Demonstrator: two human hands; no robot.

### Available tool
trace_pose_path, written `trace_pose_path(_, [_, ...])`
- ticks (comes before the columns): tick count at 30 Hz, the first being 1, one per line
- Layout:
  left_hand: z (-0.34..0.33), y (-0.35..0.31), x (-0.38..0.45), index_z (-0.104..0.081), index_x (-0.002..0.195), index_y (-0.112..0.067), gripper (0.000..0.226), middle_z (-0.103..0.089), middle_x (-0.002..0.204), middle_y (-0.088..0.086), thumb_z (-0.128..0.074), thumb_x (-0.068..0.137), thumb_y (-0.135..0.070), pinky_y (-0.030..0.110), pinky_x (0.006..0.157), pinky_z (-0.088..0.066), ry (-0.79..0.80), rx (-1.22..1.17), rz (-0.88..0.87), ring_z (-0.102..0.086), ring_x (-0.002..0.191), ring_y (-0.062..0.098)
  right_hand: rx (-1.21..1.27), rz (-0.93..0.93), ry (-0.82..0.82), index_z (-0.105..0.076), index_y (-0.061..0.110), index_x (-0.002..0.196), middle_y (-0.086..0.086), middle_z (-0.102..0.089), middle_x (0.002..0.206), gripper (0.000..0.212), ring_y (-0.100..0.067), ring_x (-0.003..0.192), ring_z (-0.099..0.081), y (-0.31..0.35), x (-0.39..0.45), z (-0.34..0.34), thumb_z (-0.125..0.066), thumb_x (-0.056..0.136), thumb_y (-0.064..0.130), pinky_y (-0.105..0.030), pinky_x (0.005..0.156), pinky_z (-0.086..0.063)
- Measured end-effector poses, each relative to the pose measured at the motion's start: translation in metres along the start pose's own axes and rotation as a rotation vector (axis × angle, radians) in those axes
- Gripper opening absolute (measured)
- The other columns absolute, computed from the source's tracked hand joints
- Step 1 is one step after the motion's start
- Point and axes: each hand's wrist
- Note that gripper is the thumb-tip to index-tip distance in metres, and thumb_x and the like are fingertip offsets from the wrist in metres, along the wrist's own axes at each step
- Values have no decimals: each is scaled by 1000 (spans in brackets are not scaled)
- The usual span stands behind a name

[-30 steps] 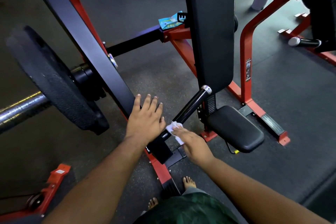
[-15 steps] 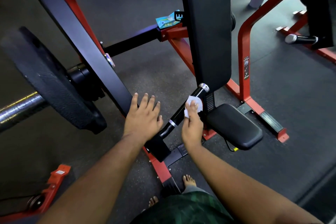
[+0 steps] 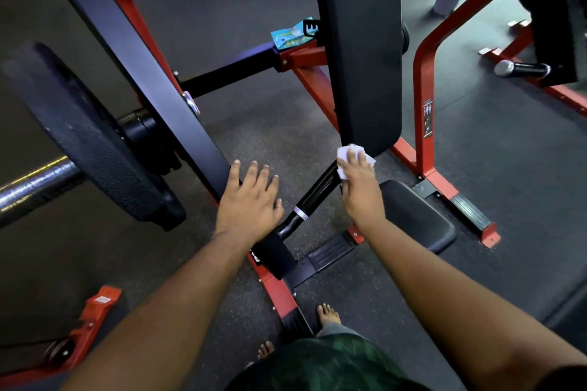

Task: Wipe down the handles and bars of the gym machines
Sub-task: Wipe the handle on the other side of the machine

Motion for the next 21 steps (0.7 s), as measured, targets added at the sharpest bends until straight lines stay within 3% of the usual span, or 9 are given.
trace_pose_path(2, [0, -1, -1, -46, 154, -20, 62, -43, 160, 7, -27, 102, -49, 59, 122, -9, 6, -1, -2, -32, 150, 30, -45, 31, 39, -49, 8, 149, -11, -31, 164, 60, -27, 156, -13, -3, -9, -16, -49, 92, -12, -48, 123, -26])
trace_pose_path(5, [-1, -2, -1, -47, 153, -20, 62, -44, 159, 7, -28, 102, -50, 59, 123, -9, -4, 0, 4, -32, 150, 30, -5, 120, 92, -47, 9, 150, -6, -31, 163, 66, -24, 155, -14, 6, -46, -36, -51, 89, -16, -43, 122, -30])
trace_pose_path(9, [-2, -3, -1, -48, 153, -20, 62, -45, 158, 8, -30, 101, -50, 59, 123, -10, -5, -7, 0, -33, 149, 30, 17, 352, 316, -51, 10, 147, -4, -36, 161, 61, -20, 153, -21, 17, -94, -42, -44, 89, -8, -39, 119, -33])
trace_pose_path(11, [-2, -2, -1, -46, 153, -20, 62, -44, 160, 8, -29, 102, -50, 60, 123, -9, -3, 1, 0, -32, 150, 30, 48, 386, 283, -55, 11, 143, -5, -42, 157, 57, -18, 150, -30, 17, -87, -27, -49, 89, -6, -41, 119, -35])
trace_pose_path(13, [-3, -1, 1, -48, 152, -20, 62, -45, 159, 7, -30, 102, -50, 60, 123, -9, -11, 7, 3, -33, 149, 30, 17, 295, 112, -55, 14, 144, -2, -44, 156, 61, -21, 145, -40, 17, -52, -6, -57, 88, -12, -45, 115, -40])
trace_pose_path(15, [-4, 0, 1, -52, 149, -19, 61, -48, 156, 8, -31, 101, -49, 60, 122, -11, -17, -4, -2, -36, 147, 31, -169, 205, 0, -49, 18, 147, -2, -45, 155, 60, -23, 146, -36, 10, -4, 12, -52, 92, -7, -54, 119, -32])
trace_pose_path(17, [-5, -1, 0, -55, 147, -18, 61, -51, 154, 9, -32, 100, -49, 60, 122, -11, -21, -16, -6, -38, 146, 32, -338, 194, 62, -48, 15, 147, -6, -42, 157, 54, -28, 152, -25, -2, 27, 16, -46, 96, -1, -57, 124, -12])
trace_pose_path(19, [-6, -1, -1, -55, 147, -18, 61, -50, 154, 9, -32, 100, -49, 60, 122, -10, -21, -14, -4, -38, 145, 32, -414, 249, 136, -51, 9, 146, -12, -43, 157, 51, -29, 153, -24, -10, 29, 7, -46, 96, -1, -51, 124, -4])
trace_pose_path(21, [-5, -1, -1, -53, 148, -18, 61, -49, 155, 9, -32, 100, -50, 59, 122, -10, -16, -11, -2, -37, 146, 32, -410, 317, 144, -53, 6, 145, -15, -46, 155, 52, -30, 152, -29, -8, 13, -7, -50, 93, -3, -43, 124, -6])
Point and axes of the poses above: each hand's wrist, its own x-axis towards the middle knuckle, its own z-axis out of the back of the hand, y = z × x
